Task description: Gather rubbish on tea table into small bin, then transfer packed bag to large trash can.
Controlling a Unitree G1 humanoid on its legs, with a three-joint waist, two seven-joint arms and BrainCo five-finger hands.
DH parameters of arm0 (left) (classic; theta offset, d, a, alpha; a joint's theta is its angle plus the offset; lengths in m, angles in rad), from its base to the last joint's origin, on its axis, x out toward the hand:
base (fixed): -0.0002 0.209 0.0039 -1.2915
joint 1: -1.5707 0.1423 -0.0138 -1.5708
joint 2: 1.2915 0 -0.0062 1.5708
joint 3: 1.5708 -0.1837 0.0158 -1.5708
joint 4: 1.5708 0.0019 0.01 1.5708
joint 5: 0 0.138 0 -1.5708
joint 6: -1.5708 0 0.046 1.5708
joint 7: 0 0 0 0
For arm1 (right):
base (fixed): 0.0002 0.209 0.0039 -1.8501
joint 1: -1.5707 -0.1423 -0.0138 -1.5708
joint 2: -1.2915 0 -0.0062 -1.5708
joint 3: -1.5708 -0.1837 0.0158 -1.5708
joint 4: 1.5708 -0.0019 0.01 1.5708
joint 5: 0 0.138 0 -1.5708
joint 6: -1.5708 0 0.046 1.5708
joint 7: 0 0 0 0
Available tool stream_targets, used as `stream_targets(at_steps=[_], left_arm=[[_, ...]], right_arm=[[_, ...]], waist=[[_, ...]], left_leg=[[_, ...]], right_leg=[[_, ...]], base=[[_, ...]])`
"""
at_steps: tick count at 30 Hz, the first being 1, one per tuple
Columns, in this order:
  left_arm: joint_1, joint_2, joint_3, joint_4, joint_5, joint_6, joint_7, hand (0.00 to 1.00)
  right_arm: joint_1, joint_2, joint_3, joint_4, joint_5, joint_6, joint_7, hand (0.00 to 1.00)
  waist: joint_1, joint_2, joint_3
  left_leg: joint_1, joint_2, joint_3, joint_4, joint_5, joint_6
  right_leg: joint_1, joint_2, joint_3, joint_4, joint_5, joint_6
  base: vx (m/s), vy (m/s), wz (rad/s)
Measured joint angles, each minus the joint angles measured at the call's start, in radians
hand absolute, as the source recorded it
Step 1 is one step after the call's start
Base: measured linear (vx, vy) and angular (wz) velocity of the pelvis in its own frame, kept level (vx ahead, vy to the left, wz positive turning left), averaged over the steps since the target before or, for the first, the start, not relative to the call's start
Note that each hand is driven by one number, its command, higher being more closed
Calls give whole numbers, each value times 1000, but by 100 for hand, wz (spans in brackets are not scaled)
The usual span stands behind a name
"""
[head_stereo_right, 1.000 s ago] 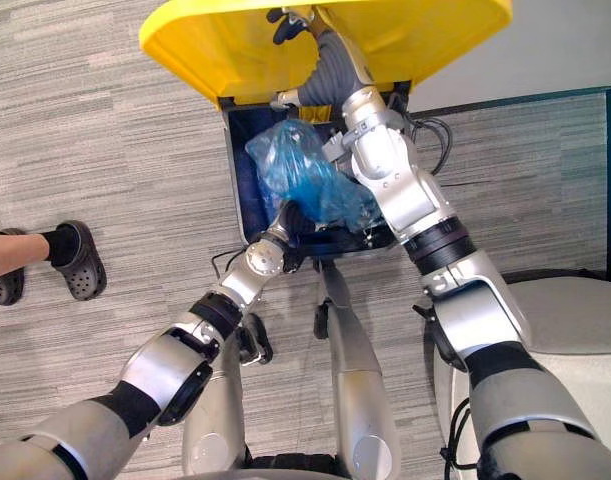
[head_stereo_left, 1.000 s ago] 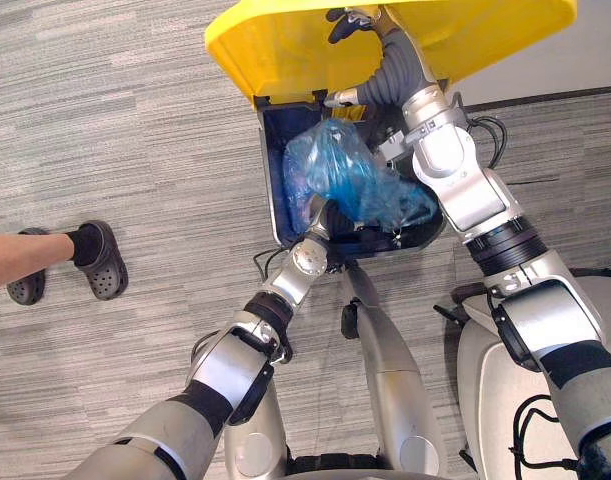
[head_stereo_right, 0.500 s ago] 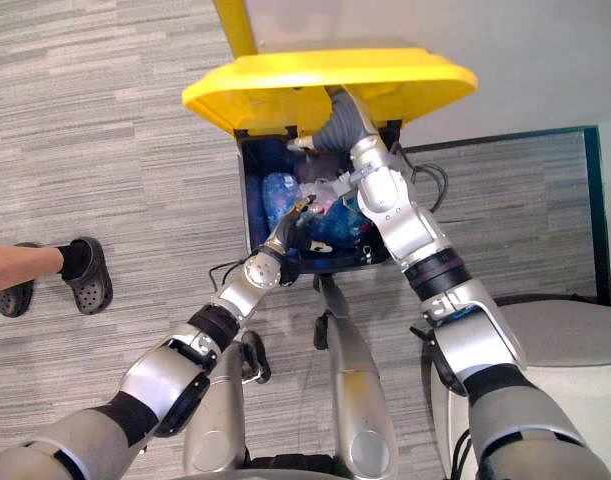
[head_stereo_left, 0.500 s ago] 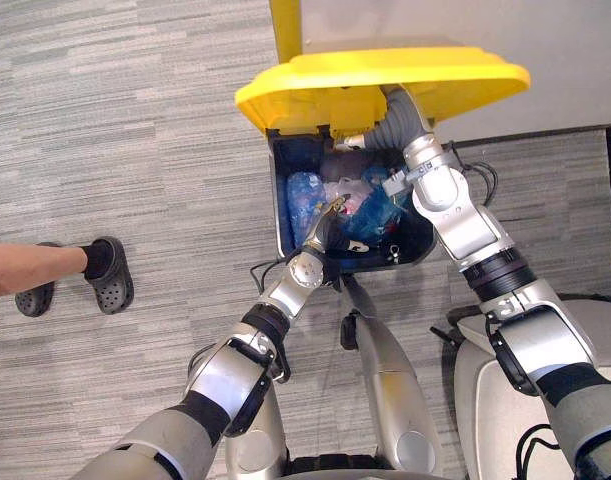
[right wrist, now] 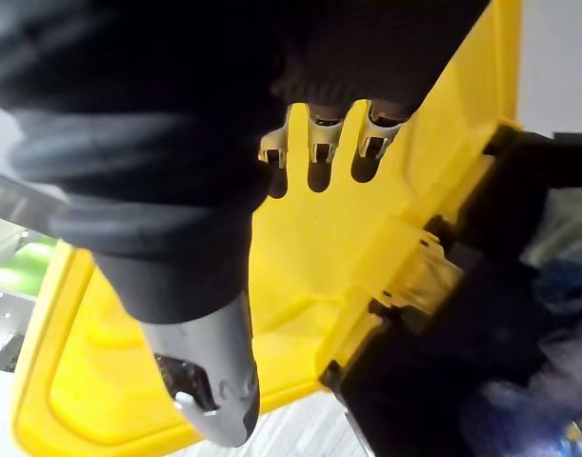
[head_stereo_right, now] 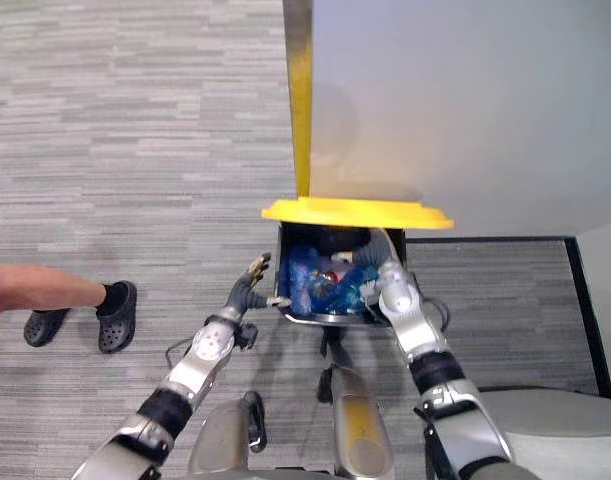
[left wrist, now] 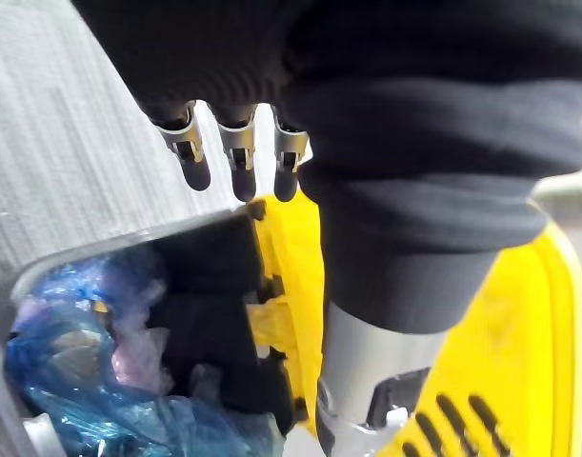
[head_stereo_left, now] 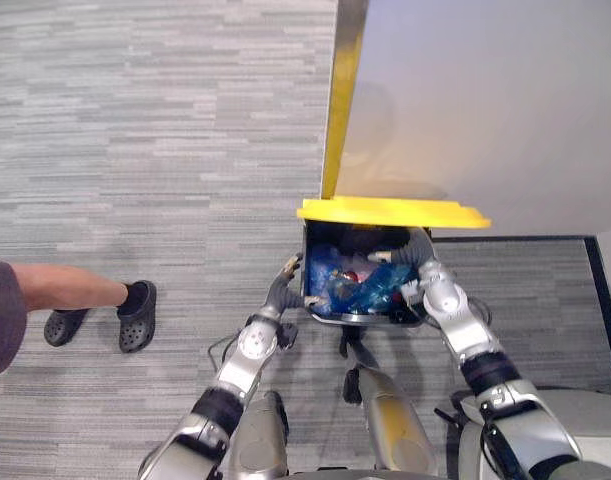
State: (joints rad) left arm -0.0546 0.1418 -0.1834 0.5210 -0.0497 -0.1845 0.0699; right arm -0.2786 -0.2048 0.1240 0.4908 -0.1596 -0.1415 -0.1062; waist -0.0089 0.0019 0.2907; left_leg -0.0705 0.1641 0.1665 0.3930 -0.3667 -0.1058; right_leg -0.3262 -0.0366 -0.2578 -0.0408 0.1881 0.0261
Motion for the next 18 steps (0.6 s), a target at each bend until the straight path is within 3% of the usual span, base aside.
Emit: stream_targets(at_steps=[7, 18], left_arm=[[95, 13, 197, 196, 64, 7, -4, 0], [153, 17, 267, 325, 100, 20, -1, 0]], right_arm=[[126, 39, -96, 15, 2, 0, 5, 0], [233, 76, -133, 133, 95, -6, 21, 0]], waist=[[-1, -1, -54], [22, -18, -73]], left_leg=[[92, -6, -5, -80, 26, -4], [155, -9, 33, -72, 20, 4]], right_leg=[[76, 2, -14, -33, -13, 18], [107, 8, 19, 1, -28, 38]], base=[[11, -7, 5], [-27, 13, -9]])
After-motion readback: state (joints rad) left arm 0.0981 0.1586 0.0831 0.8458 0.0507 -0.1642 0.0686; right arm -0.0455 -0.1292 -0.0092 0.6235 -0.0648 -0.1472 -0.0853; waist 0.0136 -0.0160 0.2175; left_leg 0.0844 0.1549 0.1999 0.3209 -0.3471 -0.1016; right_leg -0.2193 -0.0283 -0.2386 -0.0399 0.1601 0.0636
